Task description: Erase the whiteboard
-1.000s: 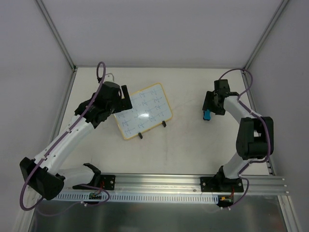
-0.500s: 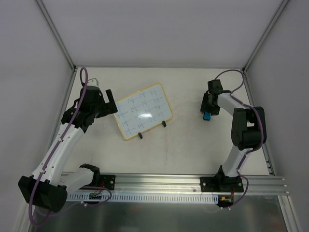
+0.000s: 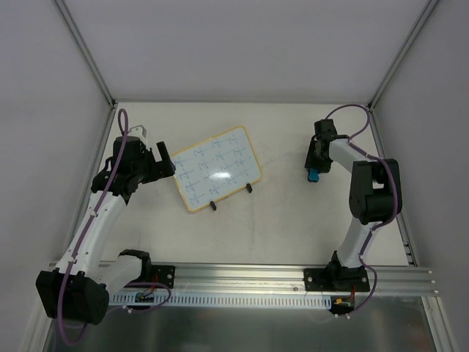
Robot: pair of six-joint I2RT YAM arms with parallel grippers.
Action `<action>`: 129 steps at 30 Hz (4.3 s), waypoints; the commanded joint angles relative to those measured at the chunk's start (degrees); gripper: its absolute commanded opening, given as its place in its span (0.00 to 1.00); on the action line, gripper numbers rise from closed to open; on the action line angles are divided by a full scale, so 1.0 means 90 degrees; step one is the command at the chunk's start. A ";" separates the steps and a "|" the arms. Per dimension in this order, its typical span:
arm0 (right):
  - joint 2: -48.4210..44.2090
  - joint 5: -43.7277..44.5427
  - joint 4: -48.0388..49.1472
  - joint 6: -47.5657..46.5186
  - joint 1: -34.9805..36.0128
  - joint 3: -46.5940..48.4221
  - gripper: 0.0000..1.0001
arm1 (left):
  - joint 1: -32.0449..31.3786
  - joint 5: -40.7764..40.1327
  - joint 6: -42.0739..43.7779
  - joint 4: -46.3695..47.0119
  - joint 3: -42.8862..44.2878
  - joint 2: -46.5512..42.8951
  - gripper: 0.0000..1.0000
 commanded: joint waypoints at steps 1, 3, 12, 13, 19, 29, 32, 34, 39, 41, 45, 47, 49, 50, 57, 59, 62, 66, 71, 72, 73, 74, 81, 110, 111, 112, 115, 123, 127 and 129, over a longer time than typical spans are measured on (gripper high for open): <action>0.0071 -0.0016 -0.0047 0.0130 -0.0002 0.0270 0.43 | 0.0155 0.0801 0.0290 0.0579 -0.0201 -0.0067 0.97; 0.0120 -0.0035 -0.0086 0.0159 -0.0012 0.0319 0.43 | 0.0204 0.0938 0.0387 0.0783 -0.0279 -0.0038 0.97; -0.0191 -0.0036 -0.0067 -0.0036 0.0144 0.0095 0.10 | 0.0419 0.1602 0.0690 0.1321 -0.0280 0.0196 0.95; -0.0269 -0.0045 -0.0028 -0.0084 0.0193 0.0056 0.07 | 0.0439 0.1661 0.0729 0.1428 -0.0280 0.0264 0.94; -0.1488 -0.0377 0.0645 -0.0475 0.0739 -0.0646 0.00 | 0.0663 0.2022 0.1110 0.1799 -0.0260 0.0683 0.93; -0.2565 -0.0280 0.1379 -0.0798 0.2565 -0.0473 0.00 | 0.0761 0.2696 0.1666 0.2288 0.0130 0.1544 0.82; -0.2419 -0.0172 0.1418 -0.0827 0.3093 -0.0053 0.00 | 0.0761 0.2735 0.1929 0.2483 0.0267 0.1749 0.80; -0.2273 -0.0143 0.1418 -0.0847 0.3405 0.0221 0.00 | 0.0771 0.2803 0.2066 0.2590 0.0472 0.1933 0.79; -0.1960 -0.0095 0.1447 -0.1139 0.3845 0.0651 0.00 | 0.0771 0.3564 0.2370 0.2591 0.1135 0.2452 0.75; -0.1843 -0.0094 0.1583 -0.1227 0.4011 0.0729 0.00 | 0.0771 0.3965 0.2409 0.2591 0.1263 0.2676 0.73; -0.1697 -0.0211 0.1827 -0.1432 0.4226 0.0856 0.00 | 0.0771 0.4561 0.2536 0.2581 0.1458 0.2999 0.61; -0.1618 -0.0192 0.1828 -0.1462 0.4275 0.0953 0.00 | 0.0771 0.4766 0.2633 0.2542 0.1488 0.3155 0.58; -0.1569 -0.0182 0.1828 -0.1481 0.4314 0.1042 0.00 | 0.0771 0.4835 0.2692 0.2494 0.1507 0.3243 0.58; -0.1559 -0.0172 0.1828 -0.1491 0.4324 0.1080 0.00 | 0.0771 0.4874 0.2798 0.2464 0.1507 0.3321 0.58; -0.1345 -0.0280 0.1837 -0.1676 0.4383 0.1296 0.00 | 0.0771 0.5274 0.2965 0.2259 0.1732 0.3751 0.49; -0.1276 -0.0309 0.1828 -0.1735 0.4412 0.1364 0.01 | 0.0771 0.5450 0.3033 0.2220 0.1761 0.3848 0.46; -0.1208 -0.0358 0.1925 -0.1784 0.4422 0.1393 0.02 | 0.0771 0.5597 0.3083 0.2142 0.1800 0.3888 0.43; -0.1081 -0.0475 0.2130 -0.1852 0.4422 0.1432 0.04 | 0.0771 0.5685 0.3141 0.2064 0.1830 0.3859 0.36; -0.0866 -0.0573 0.2628 -0.1833 0.4441 0.1442 0.04 | 0.0771 0.5675 0.3248 0.1976 0.1820 0.3800 0.22; -0.0769 -0.0553 0.2648 -0.1833 0.4451 0.1442 0.04 | 0.0771 0.5685 0.3258 0.1966 0.1810 0.3790 0.20; -0.0710 -0.0495 0.2774 -0.1823 0.4461 0.1462 0.04 | 0.0771 0.5685 0.3278 0.1966 0.1801 0.3781 0.17; -0.0652 -0.0475 0.2939 -0.1823 0.4480 0.1471 0.04 | 0.0771 0.5685 0.3317 0.1956 0.1791 0.3771 0.11; -0.0144 -0.0163 0.3244 -0.1813 0.4568 0.1627 0.05 | 0.0771 0.5704 0.3483 0.1907 0.1781 0.3732 0.00; 0.0492 0.0969 0.3273 -0.1901 0.4969 0.1930 0.00 | 0.0771 0.5783 0.3874 0.1829 0.1478 0.3458 0.00; 0.0482 0.1067 0.3244 -0.1911 0.4921 0.1940 0.00 | 0.0771 0.5811 0.3883 0.1820 0.1478 0.3458 0.00; 0.0482 0.1194 0.3224 -0.1921 0.4872 0.1940 0.00 | 0.0771 0.5812 0.3883 0.1819 0.1478 0.3458 0.00; 0.0501 0.1282 0.3166 -0.1921 0.4676 0.1959 0.00 | 0.0771 0.5851 0.3903 0.1810 0.1488 0.3458 0.00; 0.0667 0.1088 0.3058 -0.1823 0.4724 0.2174 0.00 | 0.0771 0.5851 0.3913 0.1800 0.1478 0.3439 0.00; 0.0755 0.0893 0.3019 -0.1687 0.4997 0.2253 0.00 | 0.0771 0.5870 0.3884 0.1790 0.1537 0.3448 0.00; 0.0775 0.0805 0.3029 -0.1541 0.5047 0.2224 0.00 | 0.0771 0.5851 0.3903 0.1800 0.1527 0.3439 0.00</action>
